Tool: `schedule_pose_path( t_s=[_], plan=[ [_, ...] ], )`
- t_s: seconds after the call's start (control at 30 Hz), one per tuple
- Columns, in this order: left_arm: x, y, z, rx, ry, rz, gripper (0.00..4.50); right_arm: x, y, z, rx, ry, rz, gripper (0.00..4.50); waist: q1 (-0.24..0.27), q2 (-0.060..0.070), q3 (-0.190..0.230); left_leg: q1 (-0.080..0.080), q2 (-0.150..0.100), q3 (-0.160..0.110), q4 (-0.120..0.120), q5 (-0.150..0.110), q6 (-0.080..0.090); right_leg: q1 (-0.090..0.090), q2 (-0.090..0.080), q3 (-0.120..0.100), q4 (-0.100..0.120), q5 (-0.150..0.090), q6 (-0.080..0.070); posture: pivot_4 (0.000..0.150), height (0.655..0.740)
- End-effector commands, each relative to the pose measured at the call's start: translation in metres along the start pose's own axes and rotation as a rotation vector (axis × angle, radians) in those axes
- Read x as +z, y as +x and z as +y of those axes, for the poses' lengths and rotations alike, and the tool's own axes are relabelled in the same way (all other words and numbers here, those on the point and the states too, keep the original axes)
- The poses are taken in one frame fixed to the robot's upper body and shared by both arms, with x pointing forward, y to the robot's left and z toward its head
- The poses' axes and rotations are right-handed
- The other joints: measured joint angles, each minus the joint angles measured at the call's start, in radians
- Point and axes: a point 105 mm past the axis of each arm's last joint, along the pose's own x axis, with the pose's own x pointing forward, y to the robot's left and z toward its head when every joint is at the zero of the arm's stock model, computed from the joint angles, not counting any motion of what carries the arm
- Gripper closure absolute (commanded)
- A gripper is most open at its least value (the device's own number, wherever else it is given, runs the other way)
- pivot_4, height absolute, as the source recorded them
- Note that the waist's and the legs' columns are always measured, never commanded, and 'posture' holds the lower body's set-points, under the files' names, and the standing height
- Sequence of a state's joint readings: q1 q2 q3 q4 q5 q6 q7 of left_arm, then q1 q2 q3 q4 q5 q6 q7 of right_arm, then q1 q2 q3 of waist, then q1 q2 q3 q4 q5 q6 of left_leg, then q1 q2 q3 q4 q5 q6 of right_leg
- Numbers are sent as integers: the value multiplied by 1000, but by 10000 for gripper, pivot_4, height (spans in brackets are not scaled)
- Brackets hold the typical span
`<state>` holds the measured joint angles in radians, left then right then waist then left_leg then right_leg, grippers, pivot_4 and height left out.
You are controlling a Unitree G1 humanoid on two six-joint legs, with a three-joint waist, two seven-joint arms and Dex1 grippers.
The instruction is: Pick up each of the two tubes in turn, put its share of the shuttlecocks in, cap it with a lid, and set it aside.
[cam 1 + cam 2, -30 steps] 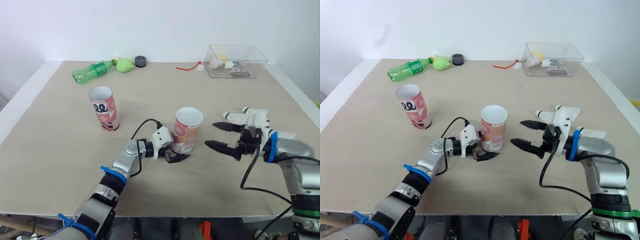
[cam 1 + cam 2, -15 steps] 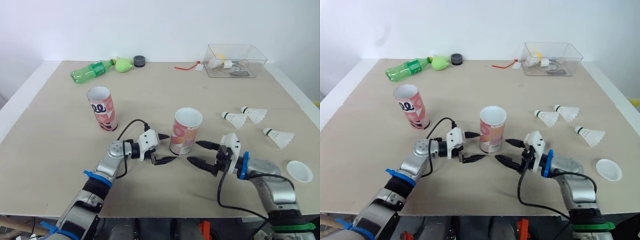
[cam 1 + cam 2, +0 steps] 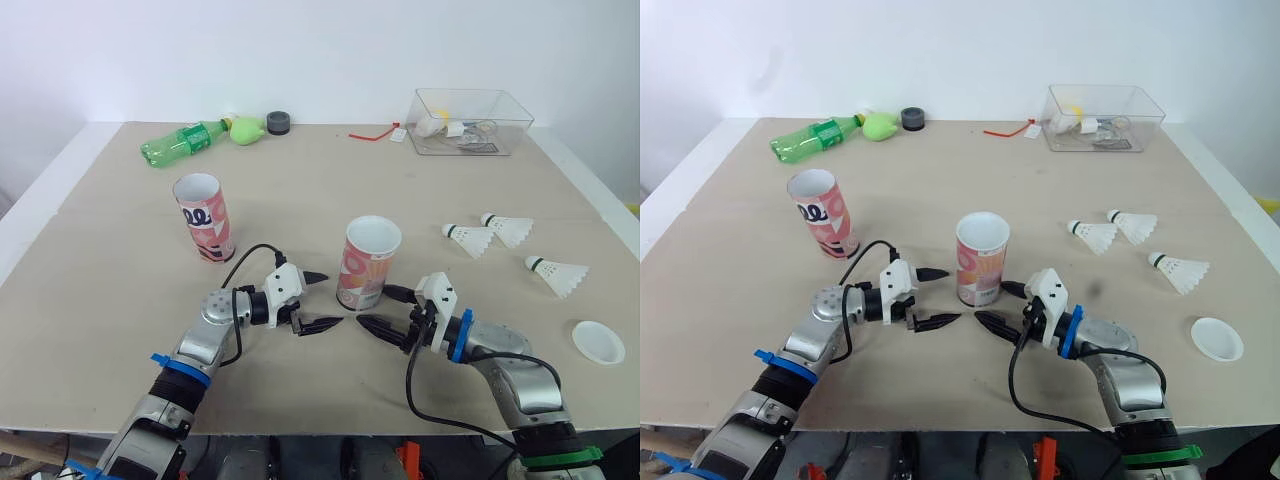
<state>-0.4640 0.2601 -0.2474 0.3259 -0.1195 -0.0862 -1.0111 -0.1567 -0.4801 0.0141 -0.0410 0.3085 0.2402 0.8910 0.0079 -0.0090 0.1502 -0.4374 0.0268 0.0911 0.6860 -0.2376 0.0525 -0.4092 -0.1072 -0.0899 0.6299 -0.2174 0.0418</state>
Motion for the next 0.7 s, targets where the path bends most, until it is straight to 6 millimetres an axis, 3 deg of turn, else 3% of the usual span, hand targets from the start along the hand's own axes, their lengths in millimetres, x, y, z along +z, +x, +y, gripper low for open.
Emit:
schedule_pose_path(
  t_s=[0.03, 0.7],
  plan=[
    [-8, -5, -4, -4, -19, 28, 0, 8, 7, 1, -16, -10, -37, 1039, 0, 0, 0, 0, 1, 0, 0, 0, 0, 0, 1, 0, 0, 0, 0, 1500, 7400],
    [-15, -8, -5, 3, -29, 53, 0, 10, 23, 5, -38, -22, -50, 1039, 0, 0, 0, 2, 4, 0, 0, 1, -2, 0, 5, 1, 1, -1, -2, 1500, 7400]
  ],
)
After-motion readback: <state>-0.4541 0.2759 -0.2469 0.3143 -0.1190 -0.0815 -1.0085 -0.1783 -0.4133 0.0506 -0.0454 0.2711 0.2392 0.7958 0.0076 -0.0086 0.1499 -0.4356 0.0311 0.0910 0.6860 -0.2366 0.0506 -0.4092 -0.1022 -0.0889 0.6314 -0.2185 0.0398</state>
